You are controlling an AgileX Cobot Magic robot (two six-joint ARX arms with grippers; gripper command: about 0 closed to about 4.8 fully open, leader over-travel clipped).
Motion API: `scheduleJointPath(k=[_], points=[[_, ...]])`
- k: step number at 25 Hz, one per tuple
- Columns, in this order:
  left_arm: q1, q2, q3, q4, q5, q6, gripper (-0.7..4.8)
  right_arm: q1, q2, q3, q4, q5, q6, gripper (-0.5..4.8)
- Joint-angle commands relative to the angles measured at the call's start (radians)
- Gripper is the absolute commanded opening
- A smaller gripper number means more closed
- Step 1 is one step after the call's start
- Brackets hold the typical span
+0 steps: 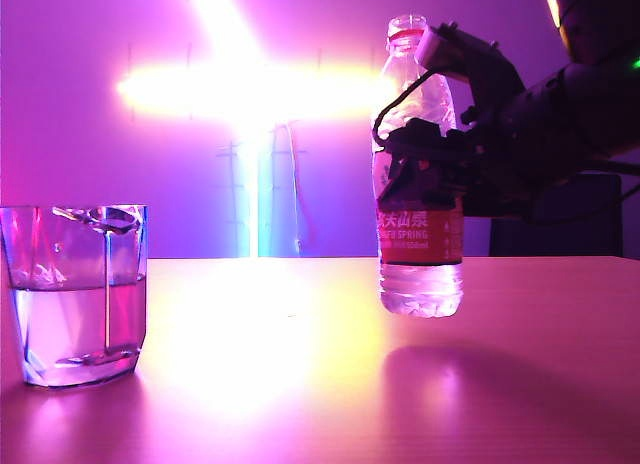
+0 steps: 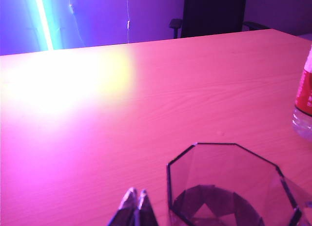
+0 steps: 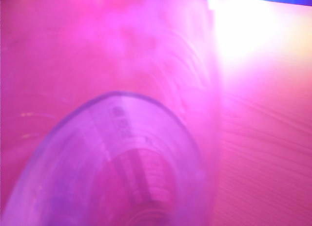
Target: Pick up the mineral water bottle on the table and pour water into the mug until it's half full.
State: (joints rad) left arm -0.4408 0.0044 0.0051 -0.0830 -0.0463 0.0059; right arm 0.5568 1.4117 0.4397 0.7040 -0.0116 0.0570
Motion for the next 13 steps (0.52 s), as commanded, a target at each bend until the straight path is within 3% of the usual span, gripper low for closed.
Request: scheduleJointPath(k=[1,13], points=[[0.000,0.002,0.004,0.010,0.002,-0.003,-0.02,-0.001,-0.006,-0.021,0.064,-0.013,0.003,2.11],[-0.001,0.002,0.004,0.010,0.002,-0.003,-0.02,-0.024,0.008,-0.043,0.064,-0.018,-0.006,2.11]])
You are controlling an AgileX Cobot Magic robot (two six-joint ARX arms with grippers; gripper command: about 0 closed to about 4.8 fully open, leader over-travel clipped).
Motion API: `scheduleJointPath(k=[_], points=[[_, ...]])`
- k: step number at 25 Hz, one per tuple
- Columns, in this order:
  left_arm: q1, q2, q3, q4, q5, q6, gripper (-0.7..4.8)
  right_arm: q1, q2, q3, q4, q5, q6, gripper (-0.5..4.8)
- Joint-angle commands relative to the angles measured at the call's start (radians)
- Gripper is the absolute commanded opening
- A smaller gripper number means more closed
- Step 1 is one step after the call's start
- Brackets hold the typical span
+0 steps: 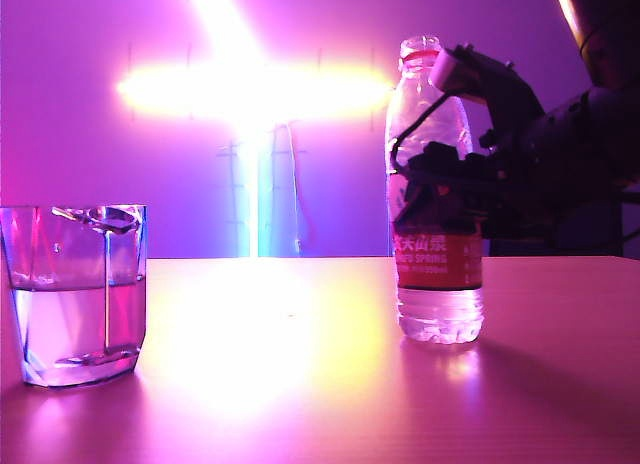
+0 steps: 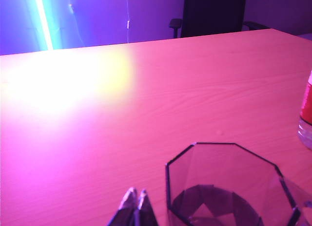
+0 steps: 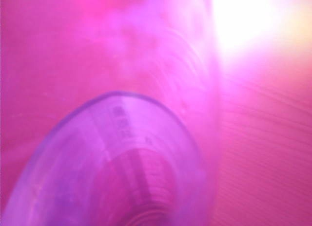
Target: Pick up the mineral water bottle on the table and pour water into the mug until it's half full.
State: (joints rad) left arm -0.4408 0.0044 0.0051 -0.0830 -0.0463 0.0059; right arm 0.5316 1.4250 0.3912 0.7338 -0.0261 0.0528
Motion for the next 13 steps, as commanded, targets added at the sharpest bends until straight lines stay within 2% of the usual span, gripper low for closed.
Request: scheduleJointPath(k=[1,2,6,8,10,13], points=[[-0.001,0.002,0.004,0.010,0.002,-0.003,-0.02,0.002,-0.006,0.005,0.036,-0.009,-0.002,2.11],[-0.001,0.002,0.004,0.010,0.002,-0.003,-0.02,0.001,-0.006,0.005,0.039,-0.018,-0.002,2.14],[-0.001,0.002,0.004,0.010,0.002,-0.003,-0.02,0.002,-0.006,0.005,0.037,-0.025,0.000,3.13],[-0.001,0.002,0.004,0.010,0.002,-0.003,-0.02,0.002,-0.006,0.004,0.029,-0.025,0.000,3.17],[-0.001,0.002,0.004,0.010,0.002,-0.003,-0.02,0.002,-0.009,0.003,0.017,-0.033,0.001,3.91],[-0.001,0.002,0.004,0.010,0.002,-0.003,-0.02,0.002,-0.019,-0.005,0.013,-0.040,0.004,4.05]])
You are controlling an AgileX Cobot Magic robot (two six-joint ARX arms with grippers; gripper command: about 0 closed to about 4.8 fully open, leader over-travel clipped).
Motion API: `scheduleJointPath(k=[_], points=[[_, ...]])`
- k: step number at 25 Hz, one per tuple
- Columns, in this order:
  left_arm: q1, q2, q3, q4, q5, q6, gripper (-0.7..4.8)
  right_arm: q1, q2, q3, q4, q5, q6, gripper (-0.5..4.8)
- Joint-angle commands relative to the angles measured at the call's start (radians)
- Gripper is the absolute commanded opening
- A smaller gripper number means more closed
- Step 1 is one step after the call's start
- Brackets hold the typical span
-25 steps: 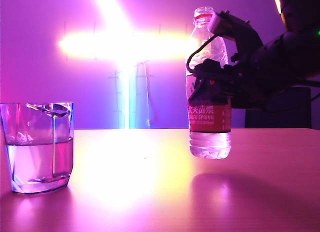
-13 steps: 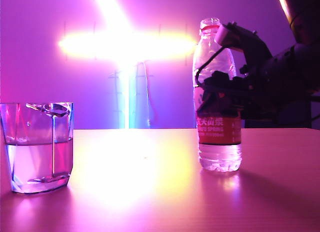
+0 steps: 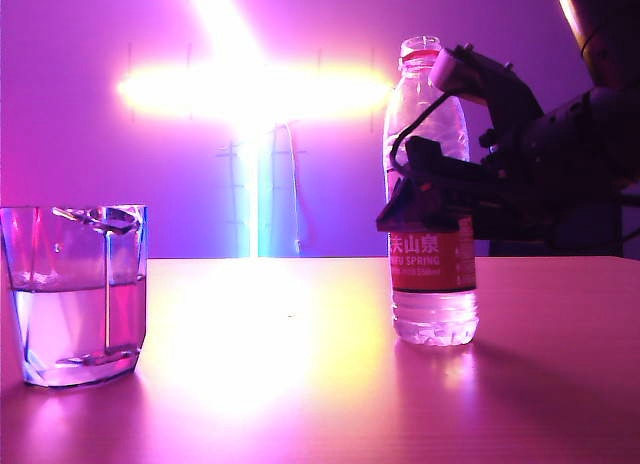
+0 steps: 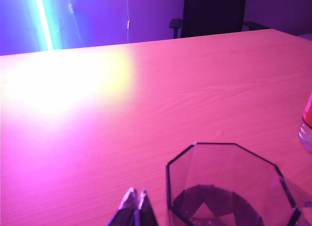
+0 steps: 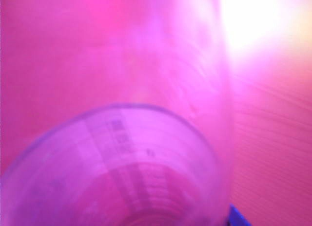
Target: Pick up the mineral water bottle on the table and pour water into the mug until it's half full.
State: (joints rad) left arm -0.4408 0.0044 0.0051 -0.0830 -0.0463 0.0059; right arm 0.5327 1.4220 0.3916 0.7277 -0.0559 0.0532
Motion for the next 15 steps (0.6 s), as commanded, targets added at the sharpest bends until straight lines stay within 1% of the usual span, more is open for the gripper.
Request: scheduleJointPath(k=[1,2,3,6,8,12,15], points=[[-0.001,0.002,0.004,0.010,0.002,-0.003,-0.02,0.000,-0.024,-0.011,0.016,-0.010,0.004,4.12],[-0.001,0.002,0.004,0.010,0.002,-0.003,-0.02,0.000,-0.032,-0.019,0.016,-0.009,0.003,4.34],[-0.001,0.002,0.004,0.010,0.002,-0.003,-0.02,0.000,-0.040,-0.027,0.016,-0.005,0.003,4.44],[-0.001,0.002,0.004,0.010,0.002,-0.003,-0.02,0.000,-0.092,-0.072,0.010,-0.007,0.004,4.46],[-0.001,0.002,0.004,0.010,0.002,-0.003,-0.02,0.002,-0.152,-0.112,0.001,-0.008,0.004,4.75],[0.000,0.002,0.004,0.010,0.002,-0.003,-0.02,0.002,-0.243,-0.168,-0.014,-0.009,0.005,4.79],[0.020,0.002,0.004,0.010,0.007,-0.003,-0.02,0.002,-0.332,-0.187,-0.112,-0.009,0.052,4.79]])
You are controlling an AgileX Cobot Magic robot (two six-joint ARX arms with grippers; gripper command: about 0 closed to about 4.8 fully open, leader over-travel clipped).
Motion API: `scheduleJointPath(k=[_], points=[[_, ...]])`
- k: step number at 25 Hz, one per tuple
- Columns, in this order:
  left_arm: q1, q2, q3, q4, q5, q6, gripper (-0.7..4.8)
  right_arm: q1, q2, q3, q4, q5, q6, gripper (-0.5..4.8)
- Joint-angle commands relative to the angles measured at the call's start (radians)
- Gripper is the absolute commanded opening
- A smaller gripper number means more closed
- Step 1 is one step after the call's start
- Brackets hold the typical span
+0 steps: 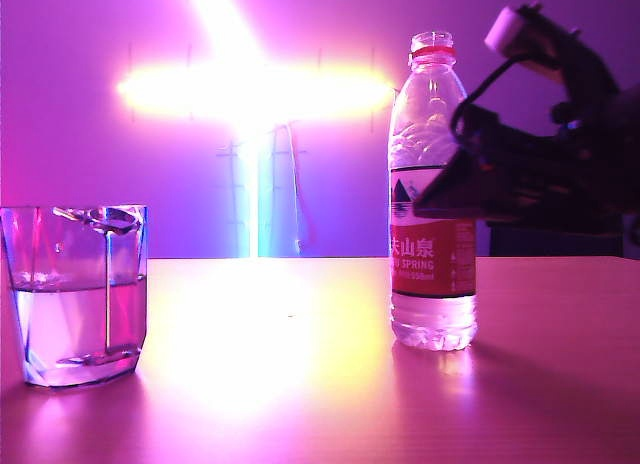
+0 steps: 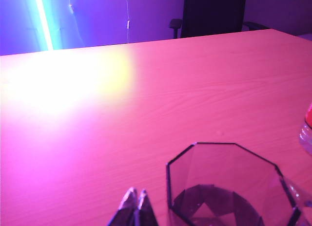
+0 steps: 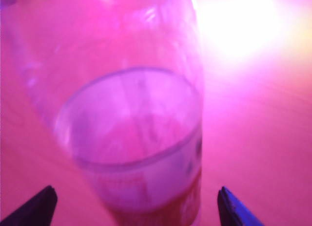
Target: Pick up the mineral water bottle on the table and pour water into the mug until it's half full.
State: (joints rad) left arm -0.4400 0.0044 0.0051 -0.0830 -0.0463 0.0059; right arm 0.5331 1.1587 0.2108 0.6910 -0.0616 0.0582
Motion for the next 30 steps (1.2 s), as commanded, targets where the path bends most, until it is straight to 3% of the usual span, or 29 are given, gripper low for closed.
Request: scheduleJointPath(k=[1,6,9,11,13,15,16,22,30], points=[[0.042,0.002,0.004,0.010,0.010,-0.003,-0.02,0.001,-0.101,-0.008,-0.113,-0.002,0.061,4.79],[0.196,0.002,0.004,0.010,0.008,-0.003,-0.02,0.001,-0.296,-0.008,-0.284,-0.002,0.078,4.79],[0.343,0.002,0.004,0.010,0.008,-0.003,-0.02,0.001,-0.523,-0.008,-0.442,-0.002,0.100,4.79],[0.394,0.002,0.004,0.010,0.005,-0.003,-0.02,0.001,-0.607,-0.008,-0.500,-0.002,0.127,4.40],[0.430,0.002,0.004,0.010,0.005,-0.003,-0.02,0.001,-0.708,-0.008,-0.572,-0.002,0.148,3.37],[0.449,0.002,0.004,0.010,0.005,-0.003,-0.02,0.001,-0.797,-0.008,-0.635,-0.001,0.151,1.82],[0.449,0.002,0.004,0.010,0.005,-0.003,-0.02,0.001,-0.884,-0.008,-0.690,0.008,0.149,-0.07],[0.447,0.002,0.004,0.010,0.005,-0.003,-0.02,0.001,-1.088,-0.009,-0.808,0.102,0.148,0.00],[0.447,0.002,0.004,0.010,0.006,-0.003,-0.02,0.001,-1.159,-0.009,-0.830,0.109,0.148,0.00]])
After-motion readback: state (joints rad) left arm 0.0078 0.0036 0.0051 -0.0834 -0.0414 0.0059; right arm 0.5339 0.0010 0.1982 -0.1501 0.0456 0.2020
